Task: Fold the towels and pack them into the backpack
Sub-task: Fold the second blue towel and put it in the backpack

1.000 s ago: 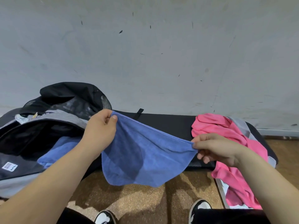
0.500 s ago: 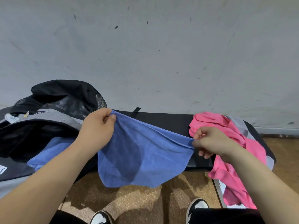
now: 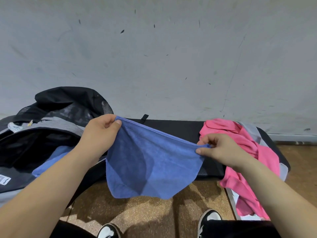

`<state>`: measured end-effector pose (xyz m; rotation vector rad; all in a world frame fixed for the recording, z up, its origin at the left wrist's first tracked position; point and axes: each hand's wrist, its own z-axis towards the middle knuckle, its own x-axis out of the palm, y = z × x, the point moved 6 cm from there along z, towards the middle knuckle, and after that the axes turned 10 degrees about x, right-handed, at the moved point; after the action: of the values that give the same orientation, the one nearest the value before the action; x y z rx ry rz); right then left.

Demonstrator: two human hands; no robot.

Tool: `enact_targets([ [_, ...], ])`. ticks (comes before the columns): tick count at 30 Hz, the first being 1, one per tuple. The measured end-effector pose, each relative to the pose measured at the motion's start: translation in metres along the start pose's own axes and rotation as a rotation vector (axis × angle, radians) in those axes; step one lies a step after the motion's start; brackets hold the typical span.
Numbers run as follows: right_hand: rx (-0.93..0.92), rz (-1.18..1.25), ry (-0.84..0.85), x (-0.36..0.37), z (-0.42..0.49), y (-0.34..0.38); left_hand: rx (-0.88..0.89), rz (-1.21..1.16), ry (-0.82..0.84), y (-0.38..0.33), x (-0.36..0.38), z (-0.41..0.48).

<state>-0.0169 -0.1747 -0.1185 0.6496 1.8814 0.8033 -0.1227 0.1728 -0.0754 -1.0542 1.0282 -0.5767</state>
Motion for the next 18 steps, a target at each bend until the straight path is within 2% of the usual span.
enact_targets([
  [2,-0.023,0.092,-0.059,-0.010,-0.002,0.002,0.011,-0.014,0.029,-0.003,-0.002,-0.003],
  [6,0.001,0.546,0.101,-0.015,-0.016,0.001,-0.006,-0.116,0.166,-0.004,-0.006,-0.014],
  [10,-0.048,0.851,0.118,-0.023,-0.036,0.015,-0.071,-0.344,0.292,-0.009,-0.004,-0.028],
  [12,-0.064,0.879,0.093,-0.026,-0.040,0.018,-0.076,-0.378,0.298,-0.009,-0.004,-0.033],
  [15,-0.019,0.756,-0.072,-0.024,-0.035,0.010,-0.040,-0.213,0.226,-0.005,-0.006,-0.032],
  [18,-0.006,0.670,-0.199,-0.024,-0.026,0.002,-0.054,-0.253,0.218,-0.004,-0.003,-0.032],
])
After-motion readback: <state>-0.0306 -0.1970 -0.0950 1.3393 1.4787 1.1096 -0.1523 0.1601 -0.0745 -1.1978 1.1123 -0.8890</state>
